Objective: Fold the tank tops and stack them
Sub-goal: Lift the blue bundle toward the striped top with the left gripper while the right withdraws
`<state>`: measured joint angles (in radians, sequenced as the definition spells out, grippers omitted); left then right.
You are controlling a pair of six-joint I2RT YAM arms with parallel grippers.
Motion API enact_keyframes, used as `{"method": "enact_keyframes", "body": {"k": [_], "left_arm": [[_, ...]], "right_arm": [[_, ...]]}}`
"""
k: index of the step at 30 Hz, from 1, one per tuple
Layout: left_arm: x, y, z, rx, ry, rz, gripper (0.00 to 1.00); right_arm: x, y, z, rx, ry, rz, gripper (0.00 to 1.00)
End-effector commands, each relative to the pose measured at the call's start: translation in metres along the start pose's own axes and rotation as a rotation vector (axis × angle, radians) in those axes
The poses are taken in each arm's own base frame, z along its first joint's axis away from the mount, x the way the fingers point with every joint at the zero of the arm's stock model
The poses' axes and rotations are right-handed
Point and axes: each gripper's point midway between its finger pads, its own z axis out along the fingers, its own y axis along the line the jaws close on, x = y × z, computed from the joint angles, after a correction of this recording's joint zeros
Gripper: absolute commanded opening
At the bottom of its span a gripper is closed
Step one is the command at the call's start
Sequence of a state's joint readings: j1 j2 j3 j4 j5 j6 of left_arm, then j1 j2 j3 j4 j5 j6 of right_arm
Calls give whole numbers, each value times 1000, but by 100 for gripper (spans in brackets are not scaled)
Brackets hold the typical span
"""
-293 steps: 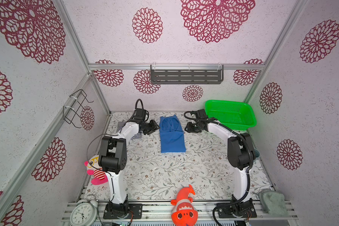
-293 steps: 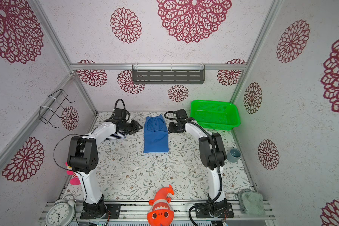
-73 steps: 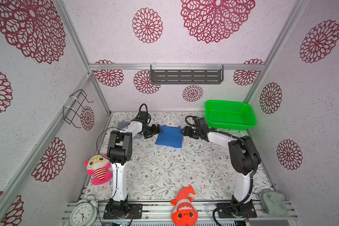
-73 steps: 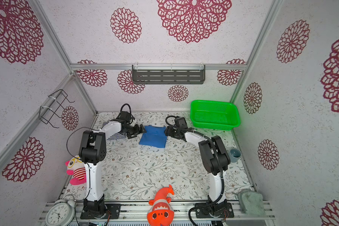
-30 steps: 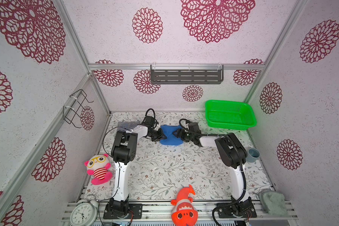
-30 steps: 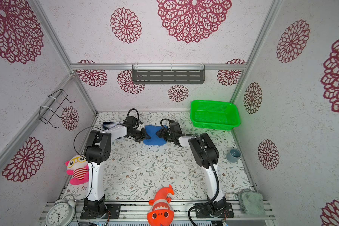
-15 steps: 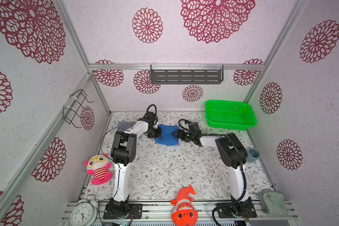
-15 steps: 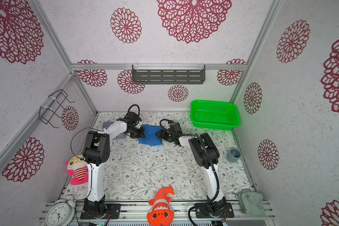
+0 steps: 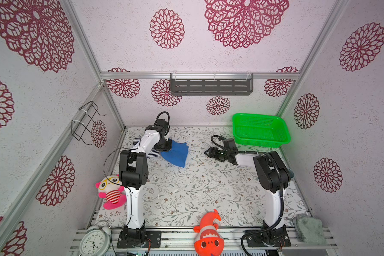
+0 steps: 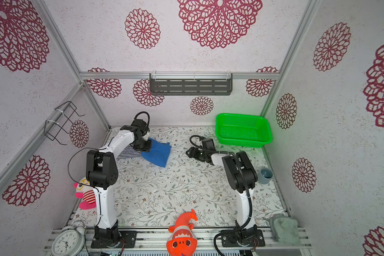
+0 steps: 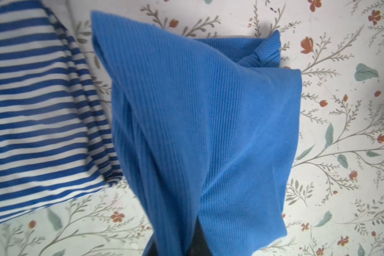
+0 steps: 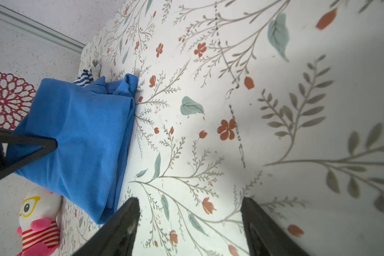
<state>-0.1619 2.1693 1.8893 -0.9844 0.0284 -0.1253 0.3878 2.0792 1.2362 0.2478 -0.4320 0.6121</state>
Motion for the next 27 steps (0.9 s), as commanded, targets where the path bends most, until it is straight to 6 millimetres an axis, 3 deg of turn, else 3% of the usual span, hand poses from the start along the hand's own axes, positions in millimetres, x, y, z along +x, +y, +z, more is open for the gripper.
{"method": "enact_keyframes", "body": {"k": [1, 9, 18, 27], "left_arm": [[-23, 17, -40, -68, -84, 60, 0], [-63, 21, -60, -78, -129, 123, 0], [-70, 38, -89, -54, -180, 97, 0], [-68, 75, -109, -58, -233, 63, 0]], "right_arm": [[3, 10, -5, -24, 23, -31, 76], [5, 8, -15, -9, 25, -50, 75], [9, 5, -25, 17, 24, -59, 75], [6, 8, -30, 21, 20, -66, 75]]}}
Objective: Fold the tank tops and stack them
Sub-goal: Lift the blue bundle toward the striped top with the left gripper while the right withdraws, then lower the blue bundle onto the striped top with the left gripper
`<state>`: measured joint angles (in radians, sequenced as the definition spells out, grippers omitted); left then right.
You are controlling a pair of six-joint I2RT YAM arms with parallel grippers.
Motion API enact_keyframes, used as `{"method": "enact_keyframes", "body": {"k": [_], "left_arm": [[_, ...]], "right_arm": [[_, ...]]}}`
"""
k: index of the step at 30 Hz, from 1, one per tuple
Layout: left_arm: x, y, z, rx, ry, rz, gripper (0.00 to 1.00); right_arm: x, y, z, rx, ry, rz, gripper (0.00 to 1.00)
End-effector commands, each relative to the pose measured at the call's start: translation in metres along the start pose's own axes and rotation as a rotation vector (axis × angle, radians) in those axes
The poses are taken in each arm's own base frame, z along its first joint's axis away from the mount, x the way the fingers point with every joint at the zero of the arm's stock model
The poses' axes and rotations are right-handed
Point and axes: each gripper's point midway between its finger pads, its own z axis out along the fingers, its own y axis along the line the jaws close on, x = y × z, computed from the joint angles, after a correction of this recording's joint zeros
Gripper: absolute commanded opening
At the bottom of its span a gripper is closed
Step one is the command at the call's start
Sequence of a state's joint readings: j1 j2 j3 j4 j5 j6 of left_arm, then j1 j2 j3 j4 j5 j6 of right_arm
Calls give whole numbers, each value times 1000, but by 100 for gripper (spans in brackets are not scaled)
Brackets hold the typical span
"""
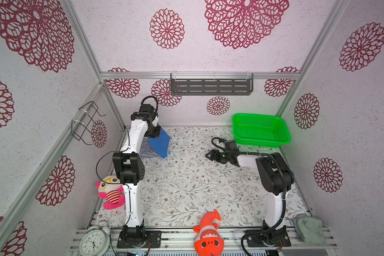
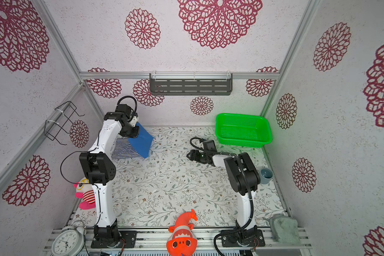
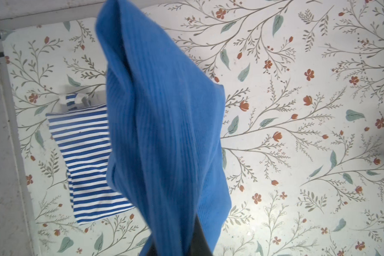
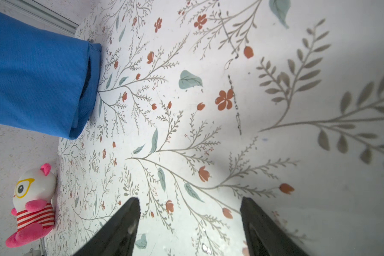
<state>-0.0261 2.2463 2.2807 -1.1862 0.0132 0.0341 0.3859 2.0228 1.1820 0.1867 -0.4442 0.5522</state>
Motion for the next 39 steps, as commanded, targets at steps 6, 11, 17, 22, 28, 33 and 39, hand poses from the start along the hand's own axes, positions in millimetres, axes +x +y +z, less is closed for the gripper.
{"method": "enact_keyframes", "body": {"k": [6, 11, 17, 22, 28, 33, 39], "left_arm": [[-26, 25, -51, 35, -160, -12, 0], [-37, 25, -59, 77, -197, -24, 0], [-42, 25, -63, 104, -223, -48, 0], [-35, 36, -55, 86, -217, -81, 0], [-11, 65, -33, 74, -200, -162, 0], [18, 95, -7, 51, -142, -218, 0], [39, 132, 16, -46, -92, -257, 77]], "right_arm": [[-12, 11, -20, 9, -37, -34, 75], [-14, 12, -22, 13, -45, -37, 75], [-14, 13, -22, 13, -47, -35, 75], [-14, 12, -22, 16, -45, -35, 75], [-12, 11, -21, 17, -38, -37, 75], [-10, 10, -20, 18, -29, -41, 75], [-11, 13, -24, 16, -32, -48, 75]]}}
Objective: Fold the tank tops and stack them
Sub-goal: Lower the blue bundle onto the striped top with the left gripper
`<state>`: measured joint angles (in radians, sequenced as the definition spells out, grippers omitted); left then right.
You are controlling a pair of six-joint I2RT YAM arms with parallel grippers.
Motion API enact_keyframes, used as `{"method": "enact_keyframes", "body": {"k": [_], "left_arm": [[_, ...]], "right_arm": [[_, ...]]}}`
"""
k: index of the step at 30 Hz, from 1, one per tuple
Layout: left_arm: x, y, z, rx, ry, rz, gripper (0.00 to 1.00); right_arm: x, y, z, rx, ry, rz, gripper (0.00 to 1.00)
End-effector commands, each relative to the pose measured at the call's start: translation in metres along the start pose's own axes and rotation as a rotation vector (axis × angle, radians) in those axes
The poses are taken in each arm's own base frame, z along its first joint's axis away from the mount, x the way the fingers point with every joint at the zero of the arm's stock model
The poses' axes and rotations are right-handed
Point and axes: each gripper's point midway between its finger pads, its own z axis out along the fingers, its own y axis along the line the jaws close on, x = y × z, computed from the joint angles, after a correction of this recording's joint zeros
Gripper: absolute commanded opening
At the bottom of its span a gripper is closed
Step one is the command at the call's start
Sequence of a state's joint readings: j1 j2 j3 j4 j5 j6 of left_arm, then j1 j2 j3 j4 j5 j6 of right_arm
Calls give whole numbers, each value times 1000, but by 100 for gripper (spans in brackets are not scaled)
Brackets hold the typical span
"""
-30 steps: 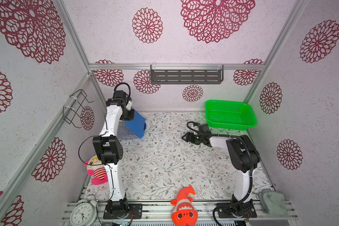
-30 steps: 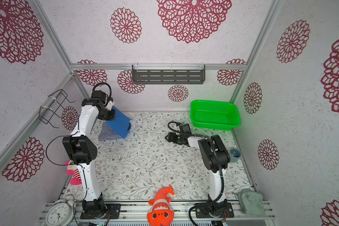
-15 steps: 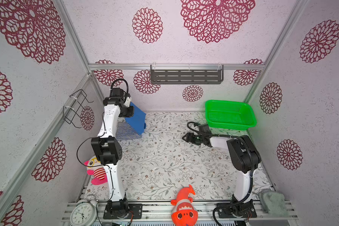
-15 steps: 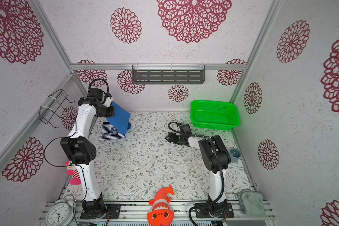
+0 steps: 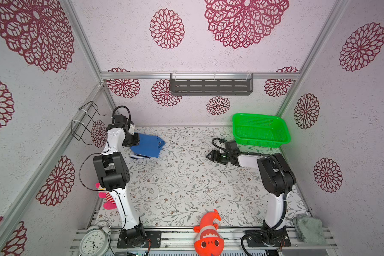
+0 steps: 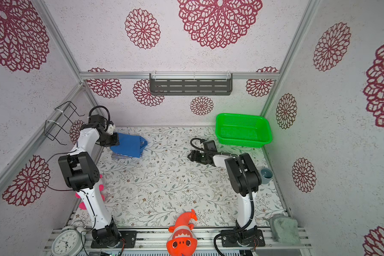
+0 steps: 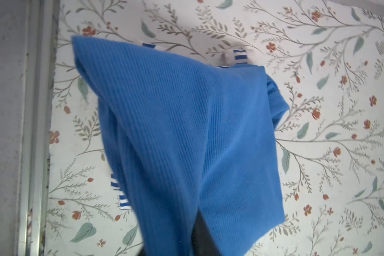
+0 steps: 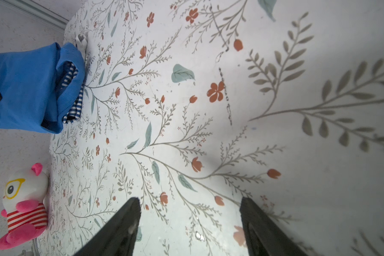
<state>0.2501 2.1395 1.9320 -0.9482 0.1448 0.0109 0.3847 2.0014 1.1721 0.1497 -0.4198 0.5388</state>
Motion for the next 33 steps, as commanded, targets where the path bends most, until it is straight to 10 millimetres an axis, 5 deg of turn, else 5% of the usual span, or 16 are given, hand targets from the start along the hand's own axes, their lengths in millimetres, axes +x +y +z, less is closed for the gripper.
{"method": "enact_keyframes", "body": {"k": [1, 5, 8, 11, 15, 17, 24, 33], "left_arm": [[-23, 17, -10, -72, -87, 28, 99], [-39, 29, -38, -165, -147, 32, 97], [-52, 34, -81, -253, -246, 0, 98], [-53, 11, -104, -180, -314, -30, 92], [-30, -3, -60, -110, -222, -94, 74], [-19, -8, -16, -77, -145, -111, 72], [-24, -31, 63, -51, -76, -109, 63], [-5, -94, 98, -54, -34, 11, 61]], "right_arm": [[-14, 17, -20, -17, -40, -48, 75], [-16, 18, -27, 1, -44, -64, 75], [-17, 17, -34, 28, -52, -76, 75], [-17, 14, -37, 51, -60, -83, 75], [-16, 11, -38, 67, -56, -80, 75], [-15, 10, -40, 72, -57, -81, 75], [-13, 6, -56, 122, -78, -98, 75], [-9, 1, -60, 144, -85, -92, 75]]}}
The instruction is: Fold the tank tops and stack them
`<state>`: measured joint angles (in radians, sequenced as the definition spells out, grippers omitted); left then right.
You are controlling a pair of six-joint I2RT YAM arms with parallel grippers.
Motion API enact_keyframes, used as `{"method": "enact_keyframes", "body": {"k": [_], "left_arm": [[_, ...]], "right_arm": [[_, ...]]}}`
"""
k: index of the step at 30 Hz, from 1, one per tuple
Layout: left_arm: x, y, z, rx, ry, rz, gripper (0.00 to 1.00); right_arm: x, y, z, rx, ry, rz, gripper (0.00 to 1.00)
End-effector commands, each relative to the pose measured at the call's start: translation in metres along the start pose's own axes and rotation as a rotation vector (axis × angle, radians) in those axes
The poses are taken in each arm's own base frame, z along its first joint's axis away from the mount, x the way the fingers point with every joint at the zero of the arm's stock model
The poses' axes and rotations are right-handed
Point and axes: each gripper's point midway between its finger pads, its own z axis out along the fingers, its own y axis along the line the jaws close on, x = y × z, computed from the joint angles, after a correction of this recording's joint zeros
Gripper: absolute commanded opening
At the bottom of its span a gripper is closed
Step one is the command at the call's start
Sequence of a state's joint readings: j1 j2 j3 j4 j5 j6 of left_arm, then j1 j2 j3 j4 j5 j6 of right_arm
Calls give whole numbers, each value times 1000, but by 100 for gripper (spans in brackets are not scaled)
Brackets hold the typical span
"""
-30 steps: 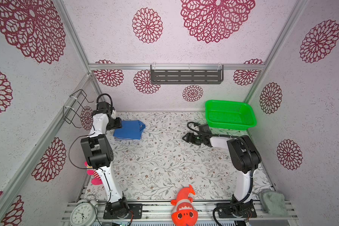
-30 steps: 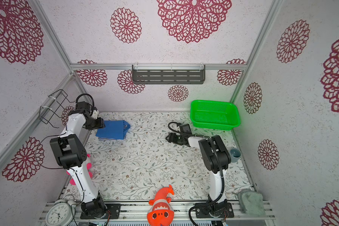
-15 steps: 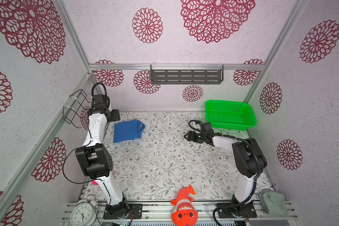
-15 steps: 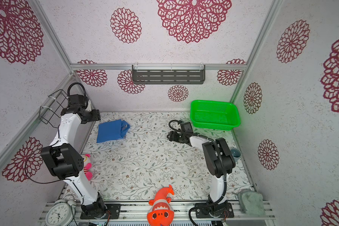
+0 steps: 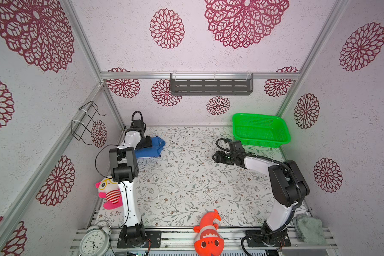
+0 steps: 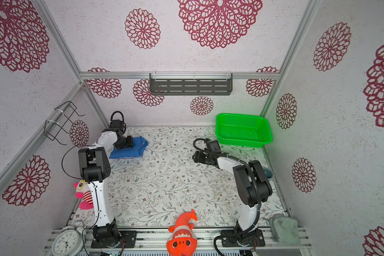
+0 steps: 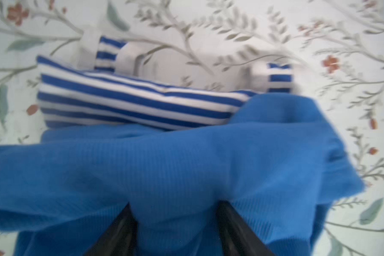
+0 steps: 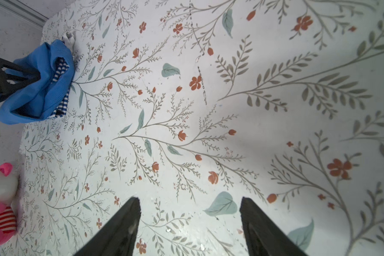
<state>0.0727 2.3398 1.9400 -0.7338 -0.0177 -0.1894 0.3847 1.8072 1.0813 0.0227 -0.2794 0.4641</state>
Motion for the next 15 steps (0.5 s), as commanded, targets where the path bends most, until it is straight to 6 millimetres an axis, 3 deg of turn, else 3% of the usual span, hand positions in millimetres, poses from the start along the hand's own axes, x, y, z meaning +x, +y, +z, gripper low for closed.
{"method": "enact_keyframes", "body": {"k": [1, 4, 8, 13, 15], "left_arm": [[6, -40, -2, 28, -14, 57, 62], [12, -54, -7, 26, -36, 112, 70], [6, -54, -21, 0, -55, 143, 76], [-14, -53, -73, -2, -151, 173, 99], [-24, -46, -105, -33, -231, 183, 97]], "right_arm": [[-10, 2, -10, 11, -37, -24, 75], [-11, 2, -7, 11, -37, -27, 75], [-14, 4, -6, 3, -40, -34, 75], [-34, -2, -33, 91, -144, -124, 77], [-49, -15, -57, 185, -233, -177, 81]]}}
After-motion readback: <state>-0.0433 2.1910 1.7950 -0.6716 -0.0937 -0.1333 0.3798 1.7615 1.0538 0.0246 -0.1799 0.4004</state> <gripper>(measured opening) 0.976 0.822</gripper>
